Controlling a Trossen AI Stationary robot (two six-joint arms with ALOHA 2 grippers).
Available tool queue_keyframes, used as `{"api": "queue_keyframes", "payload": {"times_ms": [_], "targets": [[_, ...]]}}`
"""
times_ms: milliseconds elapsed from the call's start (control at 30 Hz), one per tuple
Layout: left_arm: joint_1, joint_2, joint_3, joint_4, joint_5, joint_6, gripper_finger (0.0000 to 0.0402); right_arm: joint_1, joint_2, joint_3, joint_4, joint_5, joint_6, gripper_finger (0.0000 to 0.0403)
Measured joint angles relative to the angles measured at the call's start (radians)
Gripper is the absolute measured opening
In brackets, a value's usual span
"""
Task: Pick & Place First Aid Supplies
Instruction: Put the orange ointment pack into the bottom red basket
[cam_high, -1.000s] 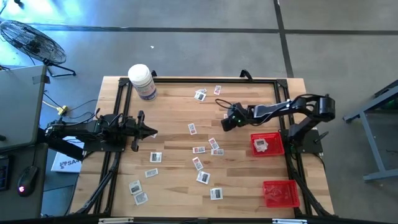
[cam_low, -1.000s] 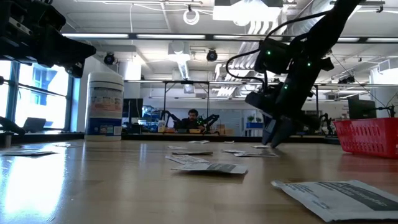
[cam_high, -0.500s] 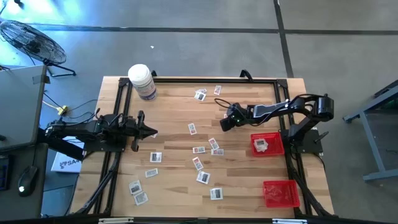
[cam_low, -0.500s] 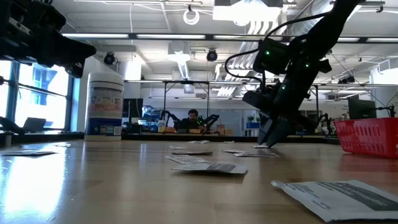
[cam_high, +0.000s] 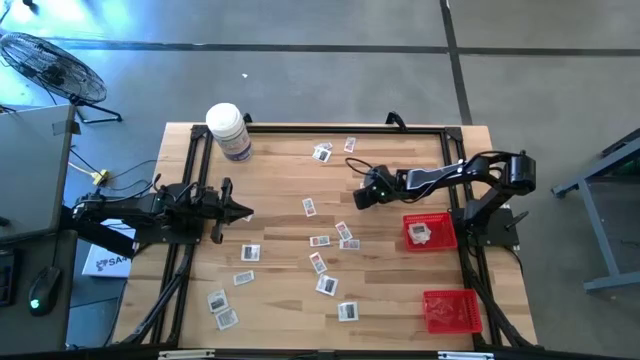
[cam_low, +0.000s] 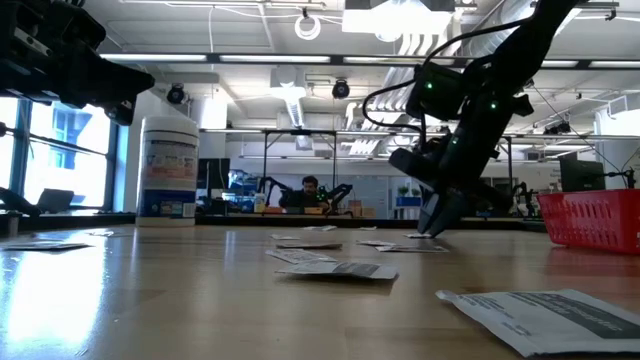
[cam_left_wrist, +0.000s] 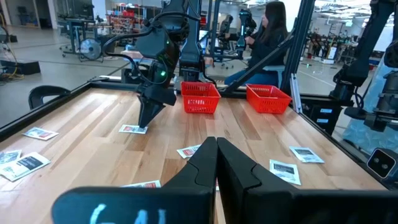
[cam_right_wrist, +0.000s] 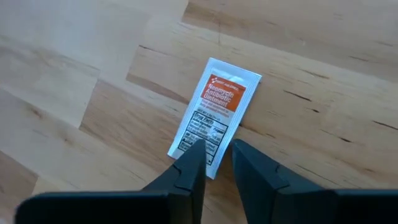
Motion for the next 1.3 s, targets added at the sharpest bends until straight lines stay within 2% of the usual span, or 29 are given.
{"api": "queue_keyframes", "payload": {"times_ms": [433, 800, 1000, 1300], "targets": [[0.000, 0.000, 0.000, 0.000, 0.000, 0.000, 0.0000, 0.009, 0.001, -0.001, -0.001, 0.060, -0.064, 0.0003], [0.000, 0.000, 0.000, 0.000, 0.000, 0.000, 0.0000, 0.014, -0.060, -0.005, -0.043, 0.089, -0.121, 0.0001], [0.000, 0.000, 0.000, 0.000, 0.000, 0.000, 0.0000, 0.013, -0.148, -0.004, -0.118, 0.038, -0.172, 0.0000], [0.000, 0.000, 0.000, 0.000, 0.000, 0.000, 0.0000, 0.032, -0.283, -0.003, -0.137, -0.015, -0.262, 0.0000]]}}
